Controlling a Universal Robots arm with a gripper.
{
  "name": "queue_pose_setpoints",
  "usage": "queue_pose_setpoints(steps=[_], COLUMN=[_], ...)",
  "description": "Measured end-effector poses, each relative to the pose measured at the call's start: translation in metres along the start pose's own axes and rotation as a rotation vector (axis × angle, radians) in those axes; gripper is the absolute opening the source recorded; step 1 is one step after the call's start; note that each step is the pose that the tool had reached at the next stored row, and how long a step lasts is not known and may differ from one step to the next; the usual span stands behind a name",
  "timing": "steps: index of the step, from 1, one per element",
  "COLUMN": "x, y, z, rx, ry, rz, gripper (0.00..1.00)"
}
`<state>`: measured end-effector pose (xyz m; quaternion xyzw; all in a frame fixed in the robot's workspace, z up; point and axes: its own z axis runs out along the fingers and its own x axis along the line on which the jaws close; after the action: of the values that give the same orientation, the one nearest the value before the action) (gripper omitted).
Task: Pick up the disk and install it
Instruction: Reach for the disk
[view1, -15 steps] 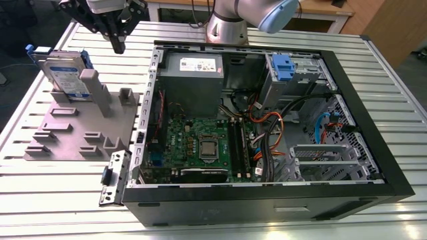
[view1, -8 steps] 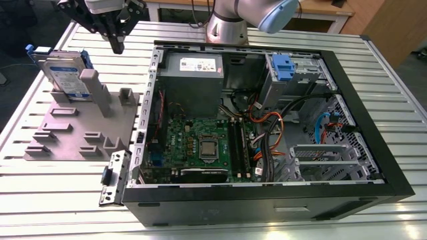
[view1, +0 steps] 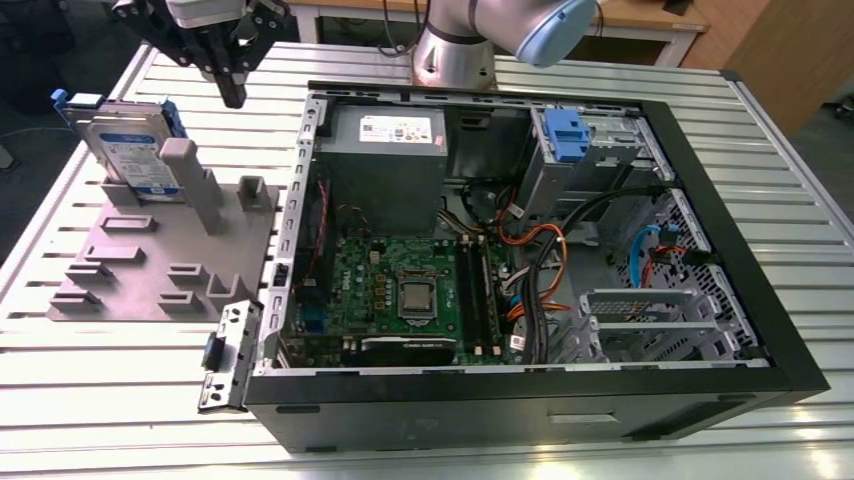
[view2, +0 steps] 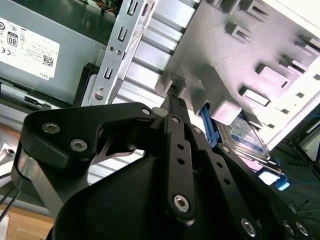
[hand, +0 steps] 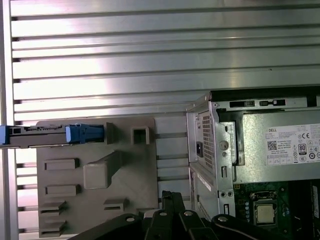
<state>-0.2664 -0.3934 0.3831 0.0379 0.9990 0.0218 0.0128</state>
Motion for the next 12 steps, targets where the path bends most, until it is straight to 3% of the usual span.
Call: queue_pose_setpoints(steps=[6,12], x=[0.0043,0.0142], y=[-0.0001,-0.0005], z=[0.0001,0.0006], rx=[0.0,0.0], ry=[0.0001,0.0], rz=[0.0,0.0], gripper=[0.11,0.11])
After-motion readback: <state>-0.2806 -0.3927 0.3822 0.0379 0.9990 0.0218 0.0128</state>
